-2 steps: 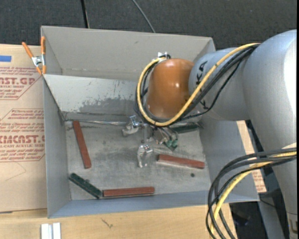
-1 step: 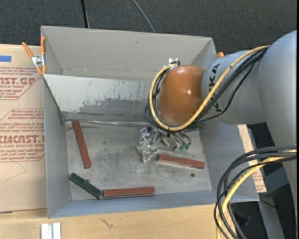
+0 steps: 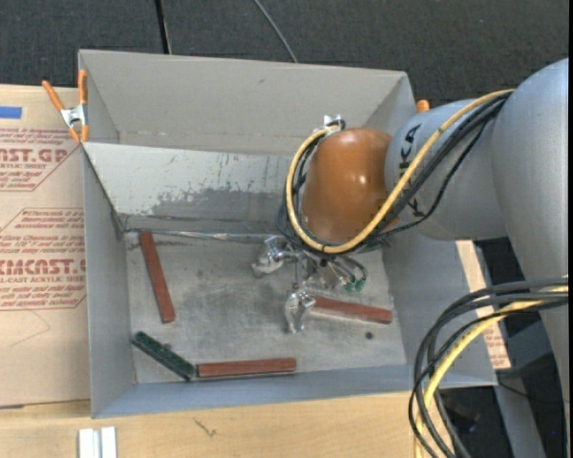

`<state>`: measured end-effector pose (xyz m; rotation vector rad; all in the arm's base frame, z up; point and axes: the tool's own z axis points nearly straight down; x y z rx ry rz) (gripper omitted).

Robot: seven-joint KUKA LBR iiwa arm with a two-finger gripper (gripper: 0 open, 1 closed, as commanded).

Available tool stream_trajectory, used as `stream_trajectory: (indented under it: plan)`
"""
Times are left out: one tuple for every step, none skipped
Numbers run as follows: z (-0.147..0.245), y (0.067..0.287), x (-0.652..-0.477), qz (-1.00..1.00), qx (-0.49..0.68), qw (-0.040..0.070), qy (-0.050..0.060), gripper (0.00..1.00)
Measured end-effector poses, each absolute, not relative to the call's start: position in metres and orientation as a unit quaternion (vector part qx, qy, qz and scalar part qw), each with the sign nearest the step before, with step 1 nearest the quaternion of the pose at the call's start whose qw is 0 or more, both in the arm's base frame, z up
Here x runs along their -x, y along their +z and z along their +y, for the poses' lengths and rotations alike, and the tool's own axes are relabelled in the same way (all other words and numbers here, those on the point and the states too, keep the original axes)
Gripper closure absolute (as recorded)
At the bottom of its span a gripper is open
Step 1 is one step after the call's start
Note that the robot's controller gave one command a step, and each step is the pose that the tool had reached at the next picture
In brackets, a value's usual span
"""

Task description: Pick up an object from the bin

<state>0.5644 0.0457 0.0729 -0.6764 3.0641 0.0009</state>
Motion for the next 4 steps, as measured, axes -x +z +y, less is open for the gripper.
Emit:
stream_trajectory:
  plan:
    - [0.046,0.073,-0.564,0.976,0.216,0.002,0.000,0.00]
    - [-0.027,0.088,-0.522,0.978,0.211,0.001,0.000,1.00]
    - [-0.028,0.088,-0.522,0.978,0.211,0.001,0.000,1.00]
    - [-0.027,0.237,-0.525,0.976,0.216,0.002,0.000,1.00]
